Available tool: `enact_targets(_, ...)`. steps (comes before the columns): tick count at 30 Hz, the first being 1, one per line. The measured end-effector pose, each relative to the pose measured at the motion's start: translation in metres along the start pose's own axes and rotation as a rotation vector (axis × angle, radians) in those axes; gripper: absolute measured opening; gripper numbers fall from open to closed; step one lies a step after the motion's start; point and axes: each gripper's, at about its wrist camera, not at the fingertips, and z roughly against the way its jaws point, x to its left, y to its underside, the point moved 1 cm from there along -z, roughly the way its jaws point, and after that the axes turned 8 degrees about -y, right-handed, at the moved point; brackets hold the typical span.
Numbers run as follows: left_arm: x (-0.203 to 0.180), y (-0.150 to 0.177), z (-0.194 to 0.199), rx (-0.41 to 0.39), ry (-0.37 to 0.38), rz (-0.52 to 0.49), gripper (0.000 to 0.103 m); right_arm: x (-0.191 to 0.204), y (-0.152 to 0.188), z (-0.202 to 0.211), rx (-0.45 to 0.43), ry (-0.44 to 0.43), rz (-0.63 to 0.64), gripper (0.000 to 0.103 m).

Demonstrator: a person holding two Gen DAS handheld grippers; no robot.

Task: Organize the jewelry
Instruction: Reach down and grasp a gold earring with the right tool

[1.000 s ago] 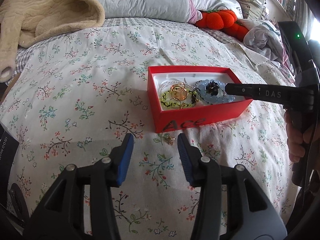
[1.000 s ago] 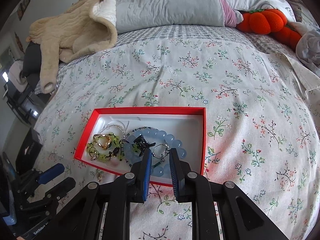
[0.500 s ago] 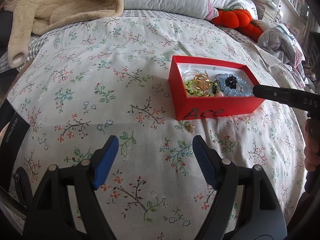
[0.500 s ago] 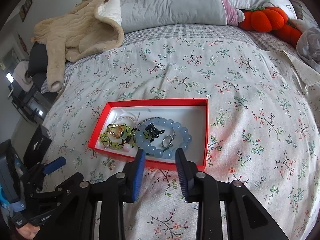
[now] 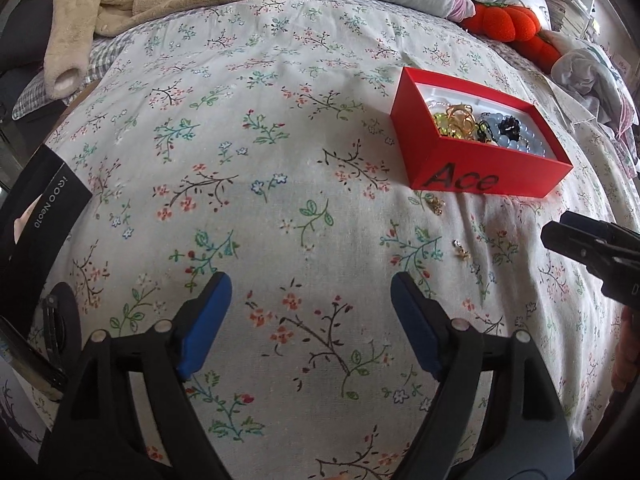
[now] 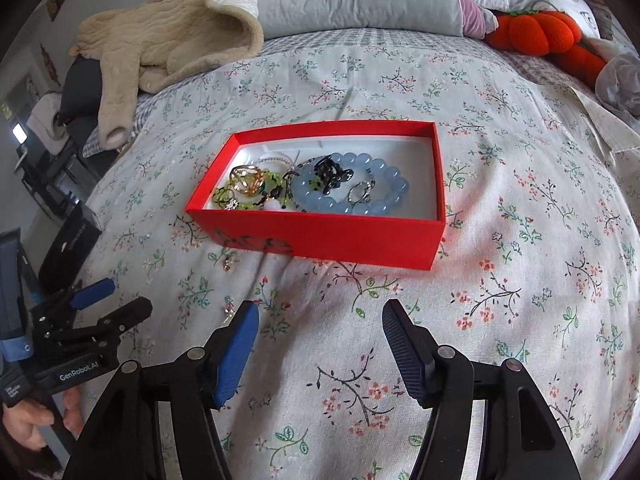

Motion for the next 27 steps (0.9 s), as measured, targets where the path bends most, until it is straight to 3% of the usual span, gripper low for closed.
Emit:
enact_targets(15,0.012,0.001,-0.005,0.044,-0.030,-0.007,0.082,0.061,0.020,-0.055,0.079,-0.031,0.147,0.065)
enact_targets(27,0.018,0.003,-0.007,0.053,-0.038,-0.001,0.082,0.065,0.020,-0.068,0.056,-0.013,0.159,0.038)
